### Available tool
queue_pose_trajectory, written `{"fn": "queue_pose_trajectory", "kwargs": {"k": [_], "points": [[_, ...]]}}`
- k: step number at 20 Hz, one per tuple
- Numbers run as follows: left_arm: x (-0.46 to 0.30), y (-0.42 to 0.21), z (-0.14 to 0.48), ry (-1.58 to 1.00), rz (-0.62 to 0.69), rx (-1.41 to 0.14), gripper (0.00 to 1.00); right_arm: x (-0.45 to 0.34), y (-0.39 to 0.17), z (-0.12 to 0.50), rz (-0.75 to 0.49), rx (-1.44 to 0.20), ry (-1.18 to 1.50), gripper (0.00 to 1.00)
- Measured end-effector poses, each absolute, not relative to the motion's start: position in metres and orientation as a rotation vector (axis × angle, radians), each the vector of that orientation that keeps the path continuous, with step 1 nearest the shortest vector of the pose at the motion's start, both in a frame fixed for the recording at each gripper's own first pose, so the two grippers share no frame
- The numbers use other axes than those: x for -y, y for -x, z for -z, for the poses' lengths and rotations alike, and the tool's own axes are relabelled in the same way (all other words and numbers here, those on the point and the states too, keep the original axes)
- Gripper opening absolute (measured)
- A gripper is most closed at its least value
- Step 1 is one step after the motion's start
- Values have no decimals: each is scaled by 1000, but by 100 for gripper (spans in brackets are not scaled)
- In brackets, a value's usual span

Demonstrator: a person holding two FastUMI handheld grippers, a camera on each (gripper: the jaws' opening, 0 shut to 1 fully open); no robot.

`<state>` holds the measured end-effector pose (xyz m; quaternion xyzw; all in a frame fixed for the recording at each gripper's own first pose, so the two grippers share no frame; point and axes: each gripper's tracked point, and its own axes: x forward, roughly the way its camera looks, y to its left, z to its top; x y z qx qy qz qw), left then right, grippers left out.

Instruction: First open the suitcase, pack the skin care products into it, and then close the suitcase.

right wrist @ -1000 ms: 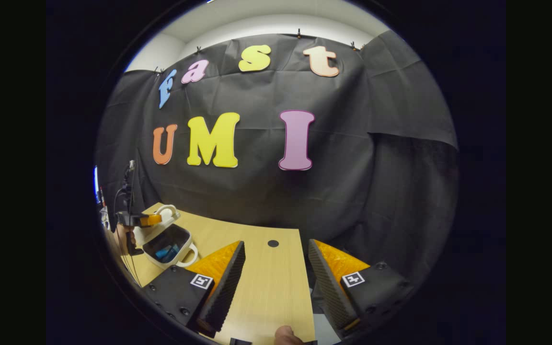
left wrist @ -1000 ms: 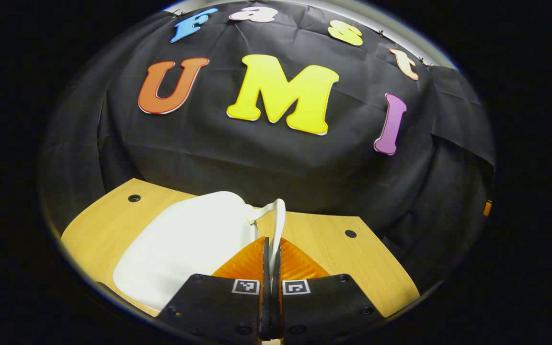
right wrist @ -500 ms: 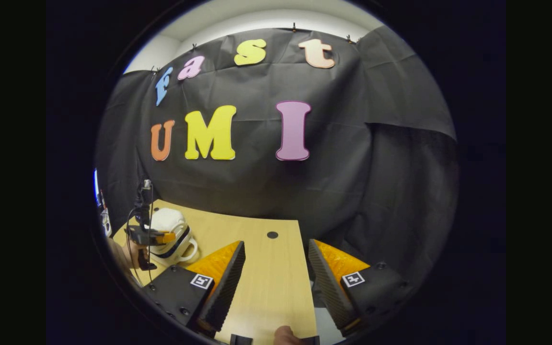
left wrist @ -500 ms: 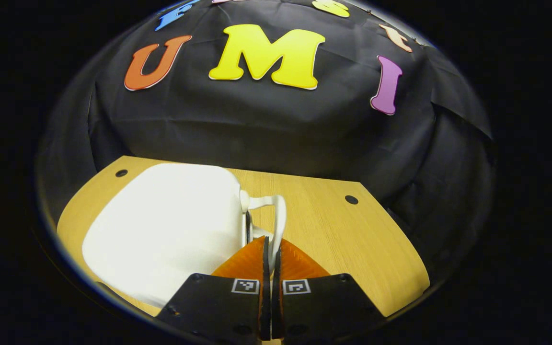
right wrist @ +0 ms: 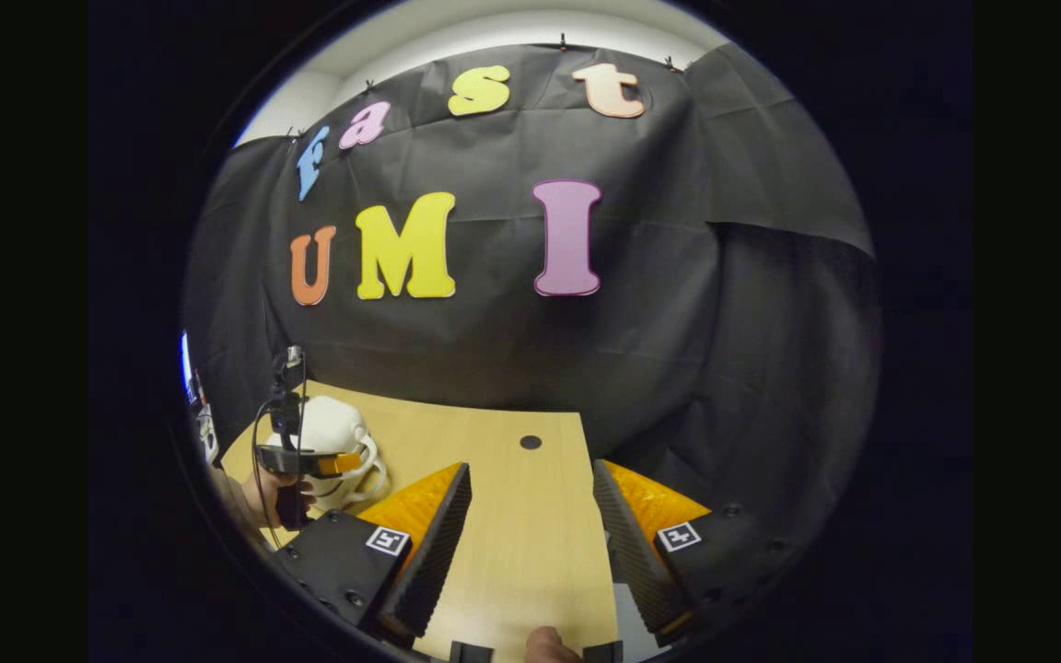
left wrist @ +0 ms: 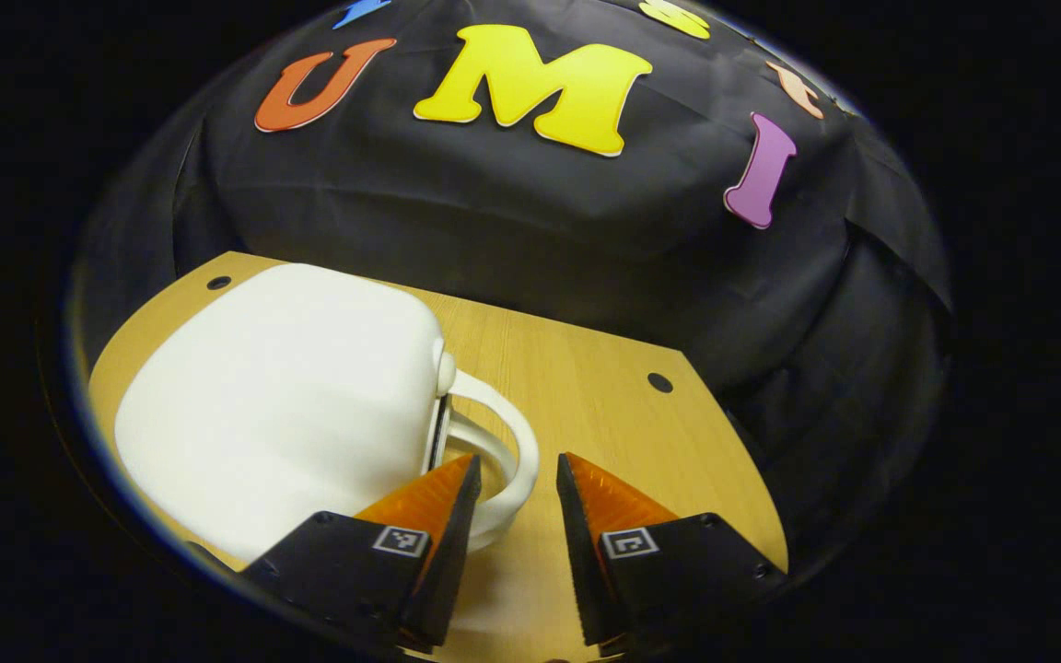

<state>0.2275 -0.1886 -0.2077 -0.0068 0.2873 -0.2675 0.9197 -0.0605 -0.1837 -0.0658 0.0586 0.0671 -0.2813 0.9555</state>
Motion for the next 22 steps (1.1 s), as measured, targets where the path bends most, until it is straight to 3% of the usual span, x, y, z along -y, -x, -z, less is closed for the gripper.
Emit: {"fn": "queue_pose_trajectory", "kwargs": {"k": [1,2,6,15,22], "points": [[186,-227,198,21,536,-575,64,182,57,65,563,-136,-111,79],[184,-227,186,25,529,-553,69,179,52,62,555,-131,-105,79],[159,-231,116,-13,472,-407,97,177,31,45,561,-93,-78,79],[91,-196,-31,-87,391,-110,98,127,-40,-14,543,57,-56,77],[71,-172,-52,-80,419,-61,98,74,-76,-19,462,79,-17,79]]}}
